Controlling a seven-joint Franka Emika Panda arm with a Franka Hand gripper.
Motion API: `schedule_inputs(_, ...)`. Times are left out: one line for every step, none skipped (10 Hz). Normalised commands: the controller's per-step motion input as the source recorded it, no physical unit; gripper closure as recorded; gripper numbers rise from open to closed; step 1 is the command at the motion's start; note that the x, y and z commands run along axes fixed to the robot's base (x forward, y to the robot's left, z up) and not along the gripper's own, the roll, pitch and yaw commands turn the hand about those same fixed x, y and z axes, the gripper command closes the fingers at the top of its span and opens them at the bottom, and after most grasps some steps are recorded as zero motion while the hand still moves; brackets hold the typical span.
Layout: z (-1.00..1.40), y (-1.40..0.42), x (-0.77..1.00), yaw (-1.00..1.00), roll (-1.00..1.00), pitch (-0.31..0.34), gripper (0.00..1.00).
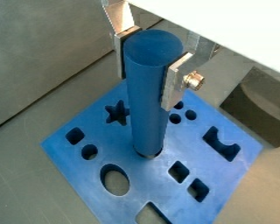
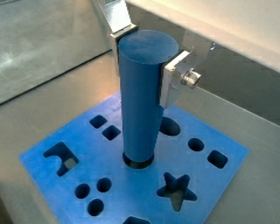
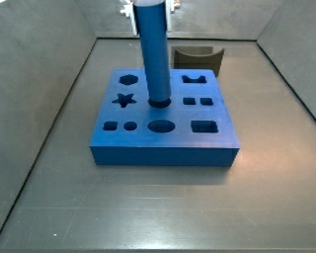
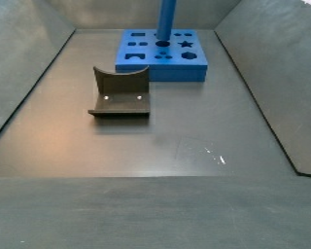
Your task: Insert the round object.
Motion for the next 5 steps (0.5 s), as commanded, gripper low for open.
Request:
schedule_inputs(-0.34, 0.00, 0.19, 0.00, 0.01, -0.067, 1.00)
schedule_inputs(-0.42, 0.00, 0.11, 0.00, 0.10, -0.094, 1.00)
schedule_inputs(-0.35, 0.00, 0.10, 0.00, 0.03, -0.089, 1.00)
schedule_inputs(-0.28, 0.00, 0.10, 0.00, 0.00, -0.064, 1.00)
schedule_inputs(-0.22, 0.06, 0.01, 0.00, 0.01, -0.027, 1.00)
